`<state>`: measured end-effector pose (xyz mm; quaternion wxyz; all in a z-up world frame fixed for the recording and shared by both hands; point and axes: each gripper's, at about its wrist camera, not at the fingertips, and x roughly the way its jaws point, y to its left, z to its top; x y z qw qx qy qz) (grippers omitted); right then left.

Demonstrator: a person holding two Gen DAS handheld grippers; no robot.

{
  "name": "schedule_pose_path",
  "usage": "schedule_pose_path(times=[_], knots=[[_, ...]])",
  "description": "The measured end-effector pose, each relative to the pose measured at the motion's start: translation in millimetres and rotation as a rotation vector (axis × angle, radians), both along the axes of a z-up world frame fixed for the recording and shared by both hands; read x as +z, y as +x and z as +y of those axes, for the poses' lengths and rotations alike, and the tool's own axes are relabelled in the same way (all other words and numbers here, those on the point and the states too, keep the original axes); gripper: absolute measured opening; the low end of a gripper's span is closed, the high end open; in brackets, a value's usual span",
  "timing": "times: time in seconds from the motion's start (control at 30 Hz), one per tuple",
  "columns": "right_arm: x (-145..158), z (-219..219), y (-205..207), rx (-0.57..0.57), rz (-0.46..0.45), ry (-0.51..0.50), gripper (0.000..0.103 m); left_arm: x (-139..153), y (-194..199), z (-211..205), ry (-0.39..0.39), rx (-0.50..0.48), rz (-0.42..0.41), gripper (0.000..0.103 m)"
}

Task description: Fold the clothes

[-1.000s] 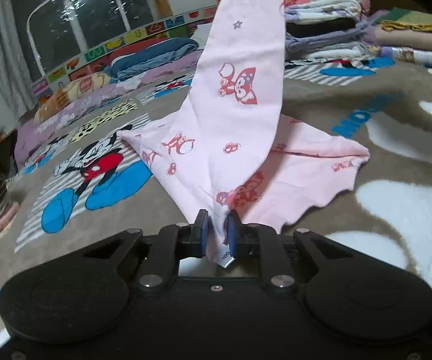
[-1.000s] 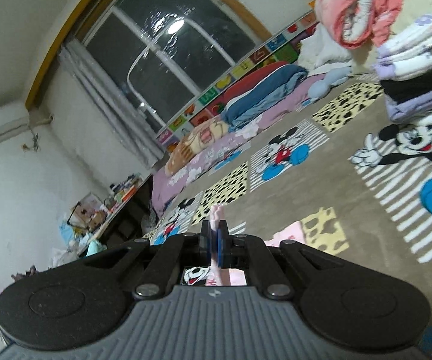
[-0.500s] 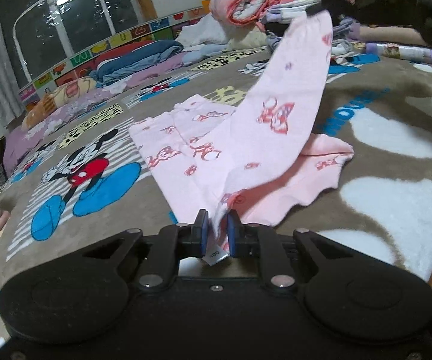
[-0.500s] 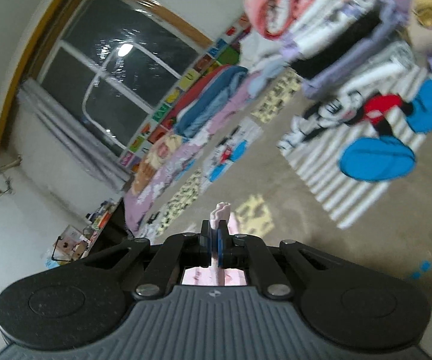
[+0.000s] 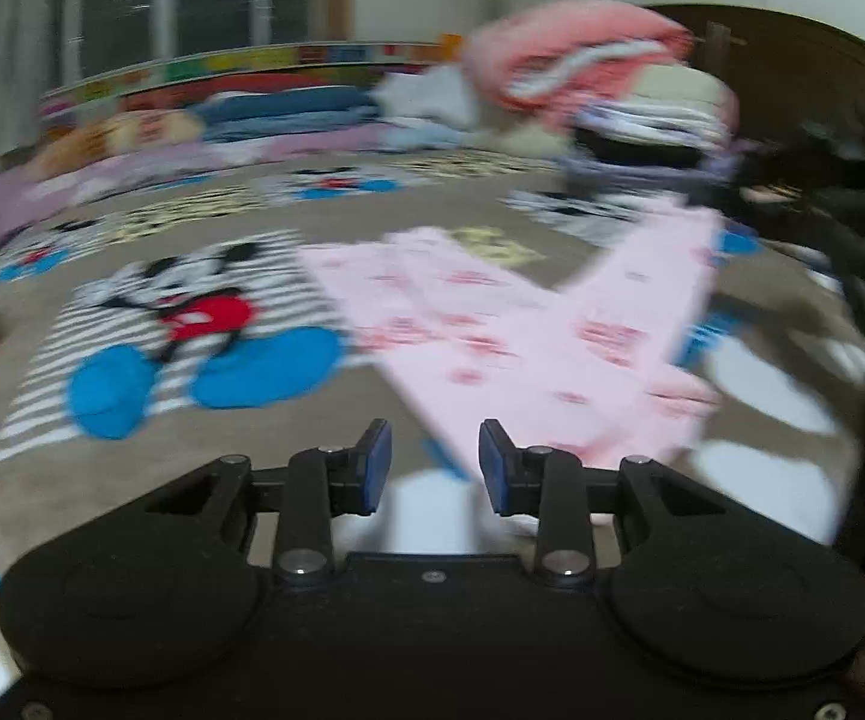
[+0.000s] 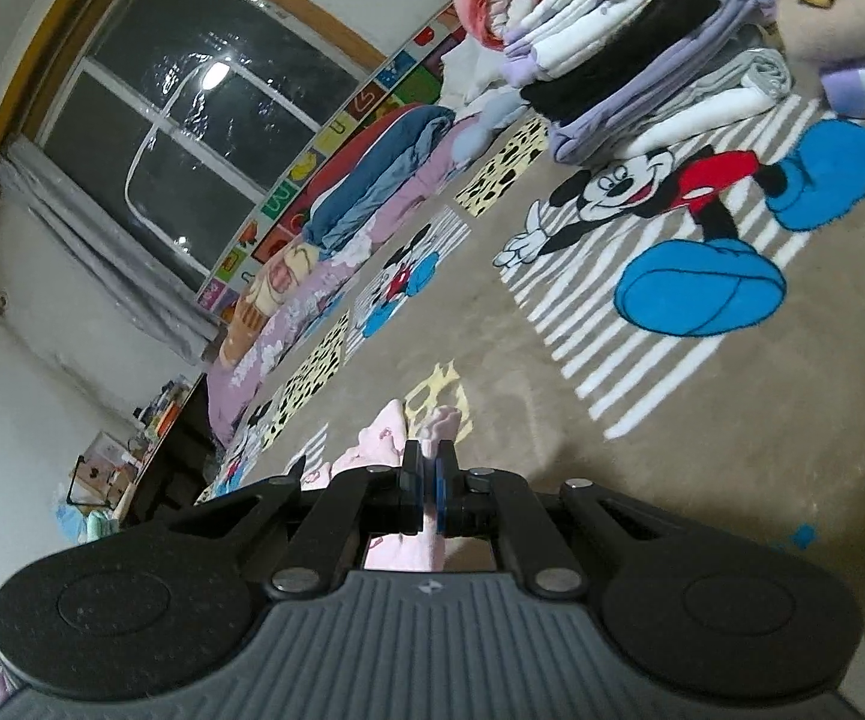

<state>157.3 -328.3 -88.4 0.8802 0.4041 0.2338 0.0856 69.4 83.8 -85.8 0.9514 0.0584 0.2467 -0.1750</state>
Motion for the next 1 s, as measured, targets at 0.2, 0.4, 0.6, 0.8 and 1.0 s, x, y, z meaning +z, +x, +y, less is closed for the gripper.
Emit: schedule_pose_path(times=[0.2, 0.4, 0.6, 0.8, 1.0], knots=[[7, 4, 0, 0.024, -0.012, -0.012, 0.006, -3, 11, -34, 0.012, -0.075, -0.028, 0.029], [20, 10, 5, 0.023, -0.006, -0.047, 0.006, -29, 25, -73, 0.136, -0.229, 0.093, 0.029], [47, 22, 19, 0.047, -0.029, -0.066, 0.006, -12, 23, -64, 0.04, -0.305, 0.116, 0.062], [78, 46, 41, 0.094, -0.064, -0.086, 0.006, -22, 20, -66, 0.107, -0.346, 0.148, 0.062], [99, 80, 69, 0.144, -0.07, -0.135, 0.006, -25, 18, -56, 0.096, -0.368, 0.171, 0.066]])
